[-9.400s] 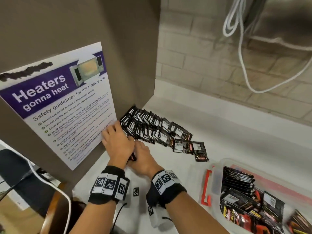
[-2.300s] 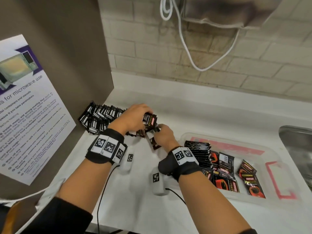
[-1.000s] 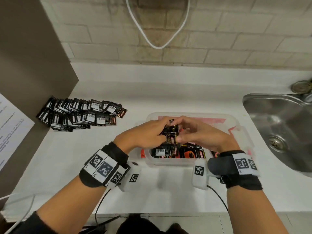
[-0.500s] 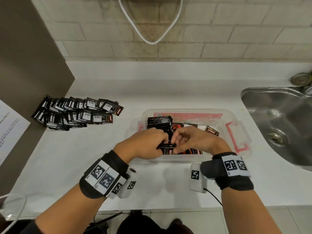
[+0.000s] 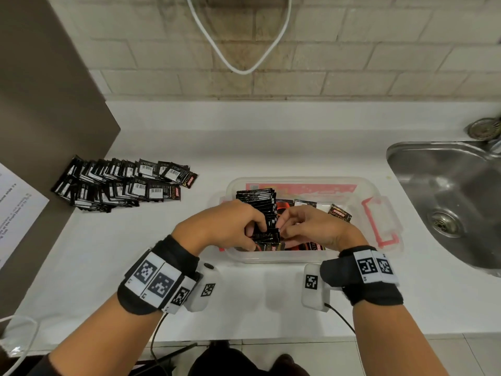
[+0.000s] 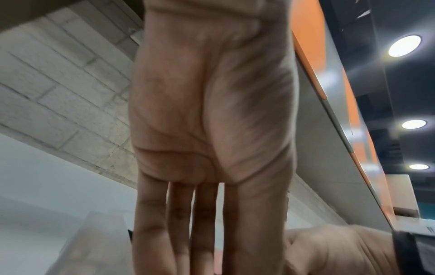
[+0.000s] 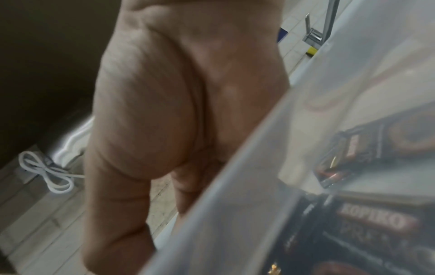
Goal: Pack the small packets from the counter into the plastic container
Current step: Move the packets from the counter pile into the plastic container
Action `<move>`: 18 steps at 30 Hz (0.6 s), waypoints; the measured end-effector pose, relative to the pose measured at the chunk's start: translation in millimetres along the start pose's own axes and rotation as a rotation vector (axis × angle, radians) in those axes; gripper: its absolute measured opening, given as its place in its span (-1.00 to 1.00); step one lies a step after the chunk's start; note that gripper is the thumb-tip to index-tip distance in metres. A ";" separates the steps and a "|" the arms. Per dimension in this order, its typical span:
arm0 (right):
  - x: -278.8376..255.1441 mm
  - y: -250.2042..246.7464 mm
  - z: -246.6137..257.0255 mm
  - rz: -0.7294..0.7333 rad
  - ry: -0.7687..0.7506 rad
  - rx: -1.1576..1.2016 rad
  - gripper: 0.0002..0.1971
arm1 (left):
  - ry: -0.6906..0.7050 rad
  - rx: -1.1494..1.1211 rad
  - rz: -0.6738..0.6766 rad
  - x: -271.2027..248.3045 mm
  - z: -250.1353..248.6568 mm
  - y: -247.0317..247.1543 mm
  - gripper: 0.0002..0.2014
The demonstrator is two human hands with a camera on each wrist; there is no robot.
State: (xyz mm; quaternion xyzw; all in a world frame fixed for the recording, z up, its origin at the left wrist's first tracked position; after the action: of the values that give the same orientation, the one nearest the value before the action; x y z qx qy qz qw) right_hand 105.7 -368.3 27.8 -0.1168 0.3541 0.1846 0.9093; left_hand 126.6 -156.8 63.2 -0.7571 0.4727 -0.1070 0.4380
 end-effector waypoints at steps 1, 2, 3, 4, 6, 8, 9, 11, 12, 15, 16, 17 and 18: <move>-0.1 -1.0 -0.3 0.007 0.011 0.014 -0.82 | 0.002 -0.033 -0.014 -0.7 -0.3 -2.2 -0.63; -0.5 -1.8 -0.4 0.006 0.023 0.017 -0.82 | 0.013 -0.032 -0.034 -0.8 -0.9 -3.6 -0.66; -0.6 -2.6 -0.5 -0.014 0.030 0.007 -0.82 | 0.028 0.000 -0.063 -0.4 -1.5 -3.8 -0.67; -0.5 -3.0 -0.1 -0.057 0.027 -0.008 -0.82 | 0.047 0.050 -0.100 0.2 -1.9 -2.4 -0.67; 1.7 -2.0 1.6 -0.180 -0.011 -0.002 -0.82 | 0.077 0.135 -0.168 2.4 -0.8 3.2 -0.62; 5.0 2.2 4.4 -0.282 -0.062 0.050 -0.83 | 0.082 0.169 -0.220 4.8 2.3 10.5 -0.55; 6.8 5.3 5.5 -0.324 -0.083 0.074 -0.86 | 0.082 0.192 -0.250 6.1 4.2 13.8 -0.52; 9.8 12.8 8.2 -0.401 -0.114 0.103 -0.87 | 0.081 0.288 -0.321 8.5 9.0 17.6 -0.46; 11.3 16.3 9.6 -0.434 -0.128 0.105 -0.79 | 0.076 0.334 -0.349 9.5 11.5 18.7 -0.43; 13.5 27.6 13.0 -0.451 -0.168 0.079 -0.60 | 0.014 0.377 -0.359 12.6 18.4 21.2 -0.36; 14.3 31.7 12.9 -0.430 -0.172 0.077 -0.56 | -0.010 0.375 -0.350 13.6 20.5 22.5 -0.35; 15.6 35.0 12.1 -0.411 -0.171 0.089 -0.55 | -0.028 0.374 -0.345 15.1 22.3 23.9 -0.34; 16.4 37.6 11.1 -0.403 -0.171 0.115 -0.56 | -0.041 0.372 -0.344 16.6 24.1 25.0 -0.33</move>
State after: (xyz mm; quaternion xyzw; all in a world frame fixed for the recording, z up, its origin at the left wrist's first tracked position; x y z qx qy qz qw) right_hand 107.8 -326.3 21.5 -0.1169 0.2554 -0.0122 0.9597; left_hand 133.7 -160.9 25.6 -0.7348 0.3002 -0.2497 0.5546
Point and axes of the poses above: each hand's wrist, its own x-axis towards the middle knuckle, its own y-axis out of the palm, z = x × y, the point moved 1 cm from there along x, towards the middle knuckle, and after that the axes turned 12 degrees about y, right-handed, at the moved point
